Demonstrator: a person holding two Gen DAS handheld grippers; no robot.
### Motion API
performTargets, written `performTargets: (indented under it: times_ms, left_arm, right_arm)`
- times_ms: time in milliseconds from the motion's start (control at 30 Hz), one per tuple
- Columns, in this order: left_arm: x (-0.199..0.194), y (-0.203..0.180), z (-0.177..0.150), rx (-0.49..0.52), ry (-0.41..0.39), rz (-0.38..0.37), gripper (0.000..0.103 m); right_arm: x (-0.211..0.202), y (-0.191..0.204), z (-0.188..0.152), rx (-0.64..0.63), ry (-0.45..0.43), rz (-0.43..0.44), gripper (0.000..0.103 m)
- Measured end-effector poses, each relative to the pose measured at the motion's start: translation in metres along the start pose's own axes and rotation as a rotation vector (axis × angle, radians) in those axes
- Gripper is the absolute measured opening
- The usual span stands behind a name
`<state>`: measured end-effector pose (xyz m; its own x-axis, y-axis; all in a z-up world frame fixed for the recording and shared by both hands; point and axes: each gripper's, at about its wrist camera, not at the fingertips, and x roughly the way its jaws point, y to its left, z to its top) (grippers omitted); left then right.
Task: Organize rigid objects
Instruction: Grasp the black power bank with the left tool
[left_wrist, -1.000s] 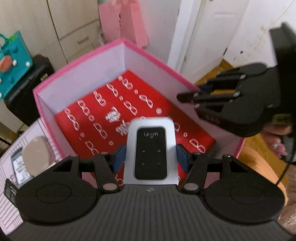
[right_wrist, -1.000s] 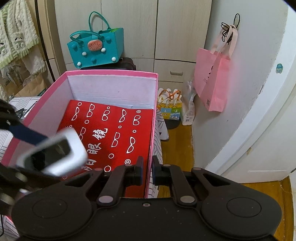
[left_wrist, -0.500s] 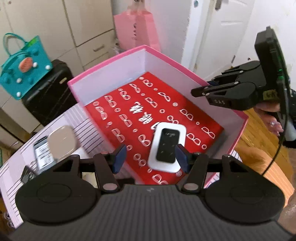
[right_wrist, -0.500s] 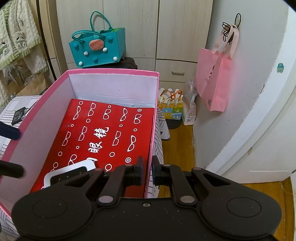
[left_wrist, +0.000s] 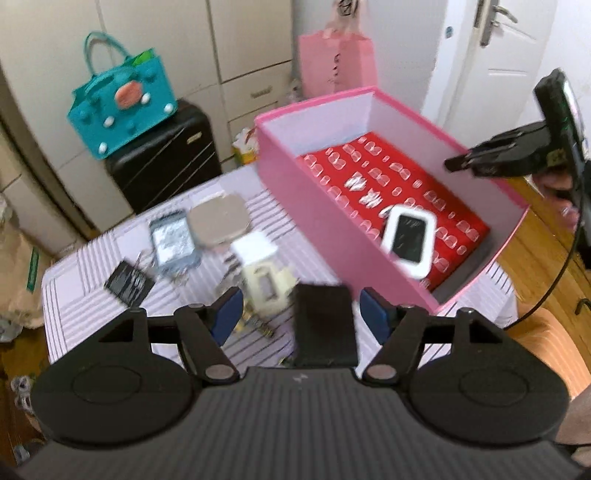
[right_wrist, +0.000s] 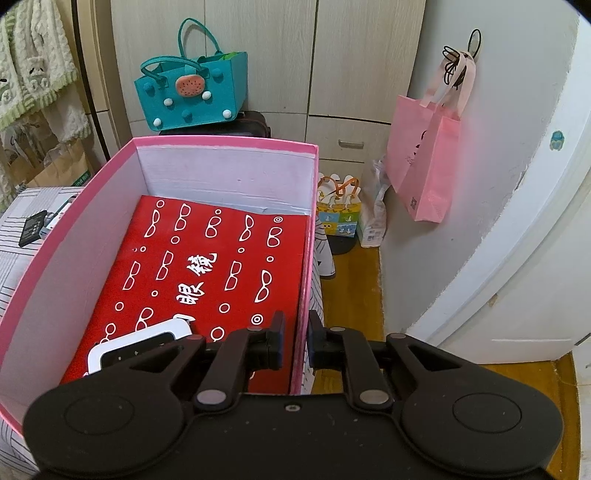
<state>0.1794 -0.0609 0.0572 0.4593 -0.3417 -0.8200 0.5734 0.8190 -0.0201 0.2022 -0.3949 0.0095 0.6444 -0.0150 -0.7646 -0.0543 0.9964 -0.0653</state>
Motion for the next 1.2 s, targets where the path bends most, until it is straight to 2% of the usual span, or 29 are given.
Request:
performTargets:
  times_ms: [233, 500, 633, 933, 1200]
  left_arm:
    - [0.024, 0.004, -0.035, 0.009, 0.001, -0.002, 0.069]
    - [0.051, -0.024, -0.058, 0.097, -0.018, -0.011, 0.069]
    - [0.067, -0.037, -0.063, 0.109, 0.004, -0.024, 0.069]
    - [0.095, -0.05, -0.072, 0.151, 0.004, 0.068, 0.069]
    - [0.103, -0.041, -0.062, 0.108, 0.006, 0.045, 0.069]
  right_arm:
    - [-0.002, 0.003, 0.001, 0.003, -0.005, -0.016, 0.019]
    - [-0.003, 0.003, 0.001, 0.005, -0.001, -0.021, 0.018]
    - [-0.003, 0.003, 0.001, 0.003, -0.002, -0.02, 0.019]
    - [-0.004, 0.004, 0.0, -0.004, -0.004, -0.02, 0.02]
    - [-0.004, 0.006, 0.0, -0.005, 0.0, -0.022, 0.021]
